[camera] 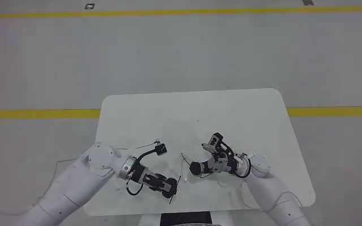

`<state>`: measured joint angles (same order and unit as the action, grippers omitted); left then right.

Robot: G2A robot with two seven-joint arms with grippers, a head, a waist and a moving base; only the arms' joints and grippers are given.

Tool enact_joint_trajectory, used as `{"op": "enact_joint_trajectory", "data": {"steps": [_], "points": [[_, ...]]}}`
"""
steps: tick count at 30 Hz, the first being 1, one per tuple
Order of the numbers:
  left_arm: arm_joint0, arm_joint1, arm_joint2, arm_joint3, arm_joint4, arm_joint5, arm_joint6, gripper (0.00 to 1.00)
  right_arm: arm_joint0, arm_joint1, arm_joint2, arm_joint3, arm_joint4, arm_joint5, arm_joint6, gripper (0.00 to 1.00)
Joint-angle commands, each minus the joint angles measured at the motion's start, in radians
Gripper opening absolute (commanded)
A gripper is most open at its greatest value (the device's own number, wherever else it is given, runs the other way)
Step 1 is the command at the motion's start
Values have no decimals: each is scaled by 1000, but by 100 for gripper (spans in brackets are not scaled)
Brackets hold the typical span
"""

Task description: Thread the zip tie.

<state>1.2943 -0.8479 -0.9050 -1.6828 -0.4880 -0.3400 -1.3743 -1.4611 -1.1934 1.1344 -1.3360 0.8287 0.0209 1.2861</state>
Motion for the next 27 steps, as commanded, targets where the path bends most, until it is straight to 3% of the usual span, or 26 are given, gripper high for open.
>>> {"op": "enact_joint_trajectory", "data": {"steps": [1,14,16,17,18,21,27], "points": [[0,0,0,0,0,0,0,0,0,0,0,0,0,0,0,100],[0,0,0,0,0,0,0,0,-1,-4,-49,-17,14,29,6,100],[0,0,0,0,0,0,0,0,4,-3,-54,-12,9,29,14,78],[0,0,0,0,0,0,0,0,5,-3,-56,-11,8,29,17,58],[0,0,0,0,0,0,0,0,5,-2,-57,-10,9,29,20,47],[0,0,0,0,0,0,0,0,5,-1,-61,-10,11,30,28,31],[0,0,0,0,0,0,0,0,4,1,-72,-15,15,32,46,24]]}}
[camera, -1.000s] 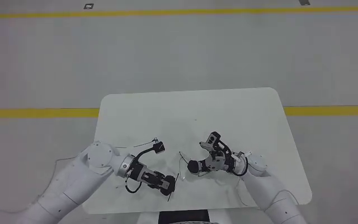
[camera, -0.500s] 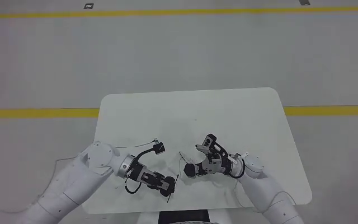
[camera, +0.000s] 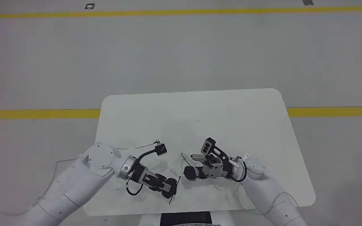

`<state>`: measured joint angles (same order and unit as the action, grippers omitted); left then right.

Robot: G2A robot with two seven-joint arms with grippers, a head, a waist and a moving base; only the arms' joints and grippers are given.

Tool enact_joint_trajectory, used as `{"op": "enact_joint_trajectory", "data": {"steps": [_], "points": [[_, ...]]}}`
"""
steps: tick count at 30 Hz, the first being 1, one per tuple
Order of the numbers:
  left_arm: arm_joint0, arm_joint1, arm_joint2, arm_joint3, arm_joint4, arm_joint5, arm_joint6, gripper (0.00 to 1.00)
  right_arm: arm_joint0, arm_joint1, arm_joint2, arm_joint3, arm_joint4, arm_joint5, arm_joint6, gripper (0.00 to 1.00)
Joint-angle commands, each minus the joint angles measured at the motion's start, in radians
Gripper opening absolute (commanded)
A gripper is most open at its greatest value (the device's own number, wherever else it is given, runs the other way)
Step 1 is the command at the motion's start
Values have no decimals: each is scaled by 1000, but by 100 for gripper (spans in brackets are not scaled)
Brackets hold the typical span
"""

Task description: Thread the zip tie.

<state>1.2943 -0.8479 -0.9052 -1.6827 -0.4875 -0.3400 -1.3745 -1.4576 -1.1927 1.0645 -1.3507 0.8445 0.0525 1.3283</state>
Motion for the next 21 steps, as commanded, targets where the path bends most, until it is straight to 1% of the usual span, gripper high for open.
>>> {"op": "enact_joint_trajectory", "data": {"steps": [1,4,11,15,21], "points": [[0,0,0,0,0,0,0,0,1,1,-5,-1,-1,2,9,24],[0,0,0,0,0,0,0,0,3,2,-11,0,-4,6,27,25],[0,0,0,0,0,0,0,0,11,7,-31,6,-32,24,62,33],[0,0,0,0,0,0,0,0,14,12,-46,1,-37,30,62,32],[0,0,0,0,0,0,0,0,23,13,-63,0,-28,23,62,28]]}}
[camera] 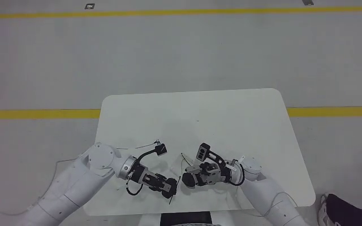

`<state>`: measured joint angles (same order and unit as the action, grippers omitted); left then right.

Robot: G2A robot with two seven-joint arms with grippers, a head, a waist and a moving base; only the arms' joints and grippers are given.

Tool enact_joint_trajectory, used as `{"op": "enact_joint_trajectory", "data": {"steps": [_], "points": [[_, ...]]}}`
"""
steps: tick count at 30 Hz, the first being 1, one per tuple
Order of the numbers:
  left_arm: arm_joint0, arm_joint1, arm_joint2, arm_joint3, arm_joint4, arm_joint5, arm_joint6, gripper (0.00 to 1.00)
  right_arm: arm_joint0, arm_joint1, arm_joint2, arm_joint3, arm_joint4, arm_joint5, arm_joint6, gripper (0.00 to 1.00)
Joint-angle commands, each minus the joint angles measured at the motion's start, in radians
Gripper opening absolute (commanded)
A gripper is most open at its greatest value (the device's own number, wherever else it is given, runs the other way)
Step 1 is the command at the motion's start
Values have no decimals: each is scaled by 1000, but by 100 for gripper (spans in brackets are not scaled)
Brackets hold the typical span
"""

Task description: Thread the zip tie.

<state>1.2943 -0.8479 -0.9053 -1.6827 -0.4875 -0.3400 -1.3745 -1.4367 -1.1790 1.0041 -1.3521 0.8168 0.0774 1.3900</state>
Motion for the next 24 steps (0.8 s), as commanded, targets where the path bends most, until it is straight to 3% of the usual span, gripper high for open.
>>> {"op": "enact_joint_trajectory", "data": {"steps": [1,10,16,24], "points": [[0,0,0,0,0,0,0,0,3,-1,-6,2,0,-3,0,27],[0,0,0,0,0,0,0,0,12,-2,-31,4,2,-10,-9,24],[0,0,0,0,0,0,0,0,17,-3,-45,3,4,-21,-21,17],[0,0,0,0,0,0,0,0,18,-3,-57,7,7,-32,-26,17]]}}
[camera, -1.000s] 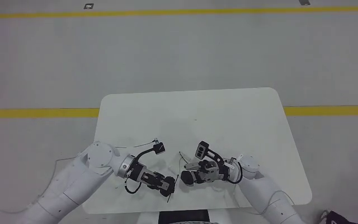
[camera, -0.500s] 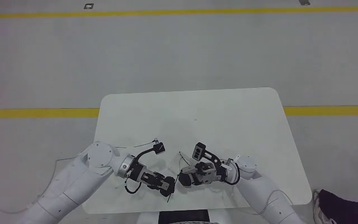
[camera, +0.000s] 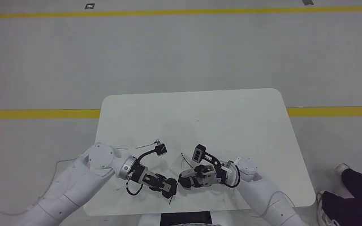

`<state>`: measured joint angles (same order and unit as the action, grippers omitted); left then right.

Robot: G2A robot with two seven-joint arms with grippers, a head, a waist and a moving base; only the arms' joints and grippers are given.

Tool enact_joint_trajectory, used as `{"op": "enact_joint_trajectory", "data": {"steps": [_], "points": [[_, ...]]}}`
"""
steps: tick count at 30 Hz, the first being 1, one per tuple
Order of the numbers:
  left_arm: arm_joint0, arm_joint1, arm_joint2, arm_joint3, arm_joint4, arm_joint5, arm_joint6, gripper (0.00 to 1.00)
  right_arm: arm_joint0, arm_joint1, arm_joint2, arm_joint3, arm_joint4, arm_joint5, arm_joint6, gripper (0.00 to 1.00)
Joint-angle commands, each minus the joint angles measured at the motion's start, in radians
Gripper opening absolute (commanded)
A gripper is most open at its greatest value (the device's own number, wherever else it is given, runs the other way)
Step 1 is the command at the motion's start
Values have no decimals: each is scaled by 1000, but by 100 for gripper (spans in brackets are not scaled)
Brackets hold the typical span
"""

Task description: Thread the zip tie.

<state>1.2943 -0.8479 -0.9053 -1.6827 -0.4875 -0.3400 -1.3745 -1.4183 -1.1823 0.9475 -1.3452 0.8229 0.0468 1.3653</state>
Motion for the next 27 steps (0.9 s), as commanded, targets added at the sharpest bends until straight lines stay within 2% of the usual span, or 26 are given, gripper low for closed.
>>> {"op": "enact_joint_trajectory", "data": {"steps": [1,21,25,27], "points": [[0,0,0,0,0,0,0,0,0,0,-1,1,1,-5,-3,16],[0,0,0,0,0,0,0,0,14,-1,-26,2,-4,-41,-26,7],[0,0,0,0,0,0,0,0,15,0,-27,1,-2,-44,-23,0],[0,0,0,0,0,0,0,0,15,0,-28,1,-2,-45,-22,0]]}}
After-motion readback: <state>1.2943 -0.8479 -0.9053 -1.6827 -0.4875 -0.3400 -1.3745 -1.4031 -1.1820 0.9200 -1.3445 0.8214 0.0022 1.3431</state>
